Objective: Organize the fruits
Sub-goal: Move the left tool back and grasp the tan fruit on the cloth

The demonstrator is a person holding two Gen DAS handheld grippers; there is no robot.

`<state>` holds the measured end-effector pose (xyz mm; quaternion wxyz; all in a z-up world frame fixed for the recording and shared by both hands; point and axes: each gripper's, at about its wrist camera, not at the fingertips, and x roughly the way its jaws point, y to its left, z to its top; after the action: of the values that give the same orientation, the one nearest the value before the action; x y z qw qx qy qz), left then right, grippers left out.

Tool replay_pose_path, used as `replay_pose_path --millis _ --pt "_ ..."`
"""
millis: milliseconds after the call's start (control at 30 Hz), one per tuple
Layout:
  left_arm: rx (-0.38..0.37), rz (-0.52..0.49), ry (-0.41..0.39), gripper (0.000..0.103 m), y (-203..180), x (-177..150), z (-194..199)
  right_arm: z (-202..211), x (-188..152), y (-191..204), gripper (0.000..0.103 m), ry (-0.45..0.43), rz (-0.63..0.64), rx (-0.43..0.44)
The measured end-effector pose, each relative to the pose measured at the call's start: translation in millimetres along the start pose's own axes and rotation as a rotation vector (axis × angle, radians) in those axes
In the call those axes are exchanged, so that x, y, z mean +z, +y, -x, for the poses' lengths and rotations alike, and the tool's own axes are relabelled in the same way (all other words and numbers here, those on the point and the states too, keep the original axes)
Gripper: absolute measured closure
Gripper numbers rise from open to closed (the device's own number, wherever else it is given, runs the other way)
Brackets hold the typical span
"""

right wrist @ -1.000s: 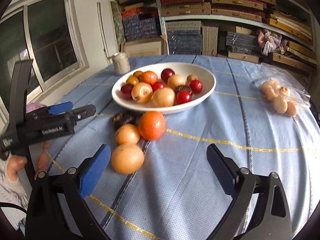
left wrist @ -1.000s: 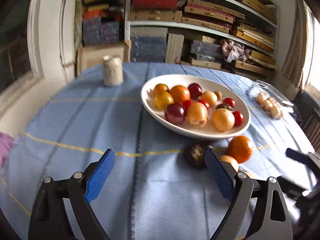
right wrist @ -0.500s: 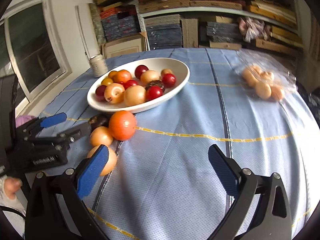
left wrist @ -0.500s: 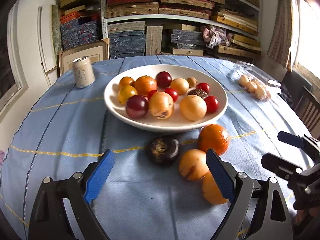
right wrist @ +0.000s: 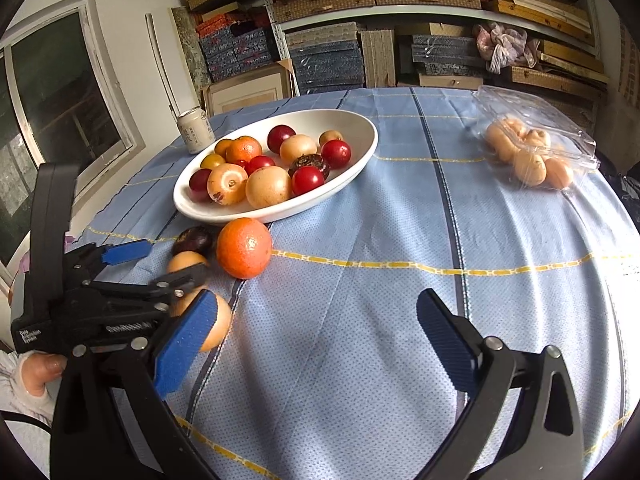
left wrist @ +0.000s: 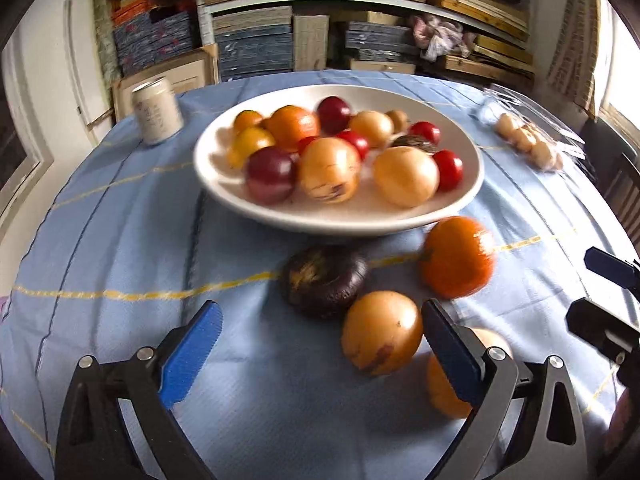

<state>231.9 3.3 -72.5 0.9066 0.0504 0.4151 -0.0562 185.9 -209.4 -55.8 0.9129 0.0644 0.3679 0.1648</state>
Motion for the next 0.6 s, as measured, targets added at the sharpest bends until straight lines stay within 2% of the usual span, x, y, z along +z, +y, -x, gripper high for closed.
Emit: replay_pose_path --millis 67,200,333,433,467,533,600 --pt "0.025 -0.016 0.003 0.003 6.2 -5.4 4.1 -0.4 -0.1 0.5 0.005 0.002 0.001 0.002" --pt "0.043 -0.051 -0.041 0.004 13.9 -10.8 15.4 -1.4 -0.5 3.0 0.005 0.006 0.006 0.010" --pt "0.056 -0.127 -0.052 0.004 8.5 -18.9 22.1 -2.0 0.4 3.9 0.005 0.005 0.011 0.014" --pt "0.051 -0.111 -0.082 0.004 10.5 -17.6 26.0 -2.5 -0.2 4.0 0.005 0.007 0.013 0.016" --pt "0.029 -0.095 -0.085 0.004 11.6 -16.3 25.8 -2.8 -0.5 4.8 0.005 0.008 0.017 0.017" --pt "-0.035 -0.068 -0.070 0.012 13.3 -15.0 24.0 -3.1 -0.6 5.6 0.005 0.009 0.022 0.018" --pt "-0.058 -0.082 -0.050 0.021 9.9 -15.5 21.0 -3.2 -0.6 5.9 0.005 0.008 0.022 0.017"
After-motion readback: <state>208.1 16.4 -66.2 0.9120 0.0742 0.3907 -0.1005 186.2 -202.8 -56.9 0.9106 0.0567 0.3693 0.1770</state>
